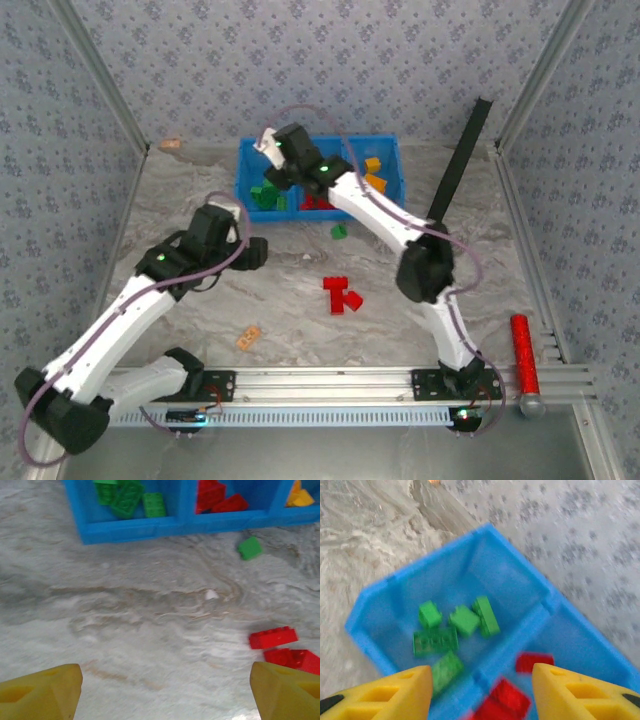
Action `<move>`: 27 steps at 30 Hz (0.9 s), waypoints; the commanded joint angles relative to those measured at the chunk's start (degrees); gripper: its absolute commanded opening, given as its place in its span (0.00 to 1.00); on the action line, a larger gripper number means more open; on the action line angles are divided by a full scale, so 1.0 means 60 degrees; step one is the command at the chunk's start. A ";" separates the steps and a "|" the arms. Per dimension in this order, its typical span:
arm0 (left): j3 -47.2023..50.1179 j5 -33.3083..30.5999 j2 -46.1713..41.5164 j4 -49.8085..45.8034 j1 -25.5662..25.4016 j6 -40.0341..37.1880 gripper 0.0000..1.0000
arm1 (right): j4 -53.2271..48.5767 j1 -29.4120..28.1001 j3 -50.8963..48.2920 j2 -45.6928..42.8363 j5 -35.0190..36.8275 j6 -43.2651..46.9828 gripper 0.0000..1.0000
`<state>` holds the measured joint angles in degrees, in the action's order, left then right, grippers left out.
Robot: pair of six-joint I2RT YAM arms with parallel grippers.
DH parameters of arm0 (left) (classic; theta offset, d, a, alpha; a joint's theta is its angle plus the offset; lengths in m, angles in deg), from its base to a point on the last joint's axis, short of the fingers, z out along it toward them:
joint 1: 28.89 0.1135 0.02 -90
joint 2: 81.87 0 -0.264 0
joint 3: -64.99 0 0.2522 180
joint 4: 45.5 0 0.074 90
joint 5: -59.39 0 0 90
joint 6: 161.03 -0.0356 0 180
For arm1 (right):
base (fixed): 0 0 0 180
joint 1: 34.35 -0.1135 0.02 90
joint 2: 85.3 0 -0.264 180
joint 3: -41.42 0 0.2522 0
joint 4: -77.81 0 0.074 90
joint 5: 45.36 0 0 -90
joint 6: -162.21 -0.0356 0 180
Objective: Sort the legos into containers by color
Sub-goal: Place the lego in the container, then pick up the lego from the center of the table.
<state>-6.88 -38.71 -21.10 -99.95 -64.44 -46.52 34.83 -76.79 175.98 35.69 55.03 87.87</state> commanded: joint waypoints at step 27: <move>-0.5444 -0.0262 0.9946 0.3359 -0.2004 0.2316 0.82 | -0.1839 0.0523 -1.5027 -1.4042 -0.1696 -0.9861 0.83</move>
<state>-35.93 -37.66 36.91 -77.96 -76.41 -33.71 21.26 -72.75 87.83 -47.43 47.38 33.71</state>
